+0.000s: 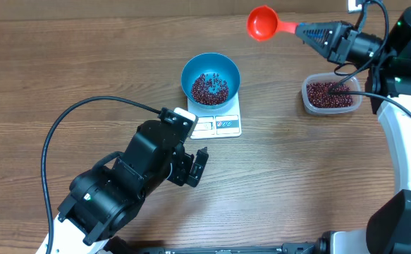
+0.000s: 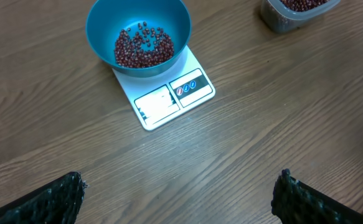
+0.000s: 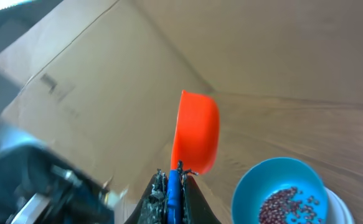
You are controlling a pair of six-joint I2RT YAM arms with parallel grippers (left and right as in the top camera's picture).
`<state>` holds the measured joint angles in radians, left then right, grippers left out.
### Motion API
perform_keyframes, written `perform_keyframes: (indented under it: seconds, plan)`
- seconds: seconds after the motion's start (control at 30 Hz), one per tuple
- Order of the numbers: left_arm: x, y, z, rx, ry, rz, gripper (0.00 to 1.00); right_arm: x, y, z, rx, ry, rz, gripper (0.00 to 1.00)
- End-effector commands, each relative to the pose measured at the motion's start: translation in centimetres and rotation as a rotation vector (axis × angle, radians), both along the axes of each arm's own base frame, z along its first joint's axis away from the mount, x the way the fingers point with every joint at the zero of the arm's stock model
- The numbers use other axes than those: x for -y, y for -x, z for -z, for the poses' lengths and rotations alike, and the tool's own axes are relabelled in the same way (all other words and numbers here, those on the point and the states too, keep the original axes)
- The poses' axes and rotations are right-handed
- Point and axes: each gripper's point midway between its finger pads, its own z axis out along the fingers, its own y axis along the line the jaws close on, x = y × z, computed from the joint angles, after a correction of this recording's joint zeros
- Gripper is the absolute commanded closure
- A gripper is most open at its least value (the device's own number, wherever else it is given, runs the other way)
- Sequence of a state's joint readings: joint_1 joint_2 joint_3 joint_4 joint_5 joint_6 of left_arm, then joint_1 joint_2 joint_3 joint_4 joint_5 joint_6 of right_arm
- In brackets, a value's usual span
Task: Scoop item into bowl and weigh 150g on scale
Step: 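Move the empty scoop back right over the bean container, then lower the scoop into the beans again with the right gripper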
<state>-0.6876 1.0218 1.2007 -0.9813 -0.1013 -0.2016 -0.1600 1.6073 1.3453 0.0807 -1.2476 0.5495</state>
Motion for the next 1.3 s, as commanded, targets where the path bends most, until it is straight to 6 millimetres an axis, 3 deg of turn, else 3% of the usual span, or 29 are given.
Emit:
perform_keyframes:
  seconds: [0.0, 0.13, 0.27, 0.4, 0.6, 1.0, 1.27]
  plan:
    - [0.0, 0.0, 0.3, 0.002, -0.021, 0.010, 0.01, 1.1, -1.6, -1.0, -0.024, 0.011, 0.170, 0.96]
    - [0.0, 0.0, 0.3, 0.002, -0.021, 0.010, 0.01, 2.1, -2.6, -1.6, -0.057, 0.078, 0.288, 0.96]
    - [0.0, 0.0, 0.3, 0.002, -0.021, 0.010, 0.01, 3.6, -2.8, -0.6, -0.138, 0.272, 0.451, 0.96]
    - [0.0, 0.0, 0.3, 0.002, -0.021, 0.010, 0.01, 6.3, -1.7, 0.7, -0.242, 0.476, 0.615, 0.96]
    - [0.0, 0.0, 0.3, 0.002, -0.021, 0.010, 0.01, 10.9, 0.7, 4.2, -0.399, 0.731, 0.780, 0.96]
    - [0.0, 0.0, 0.3, 0.002, -0.021, 0.010, 0.01, 15.2, 3.6, 7.5, -0.501, 1.055, 0.849, 0.96]
    - [0.0, 0.0, 0.3, 0.002, -0.021, 0.010, 0.00, 15.8, 4.2, 12.8, -0.613, 1.160, 0.771, 0.96]
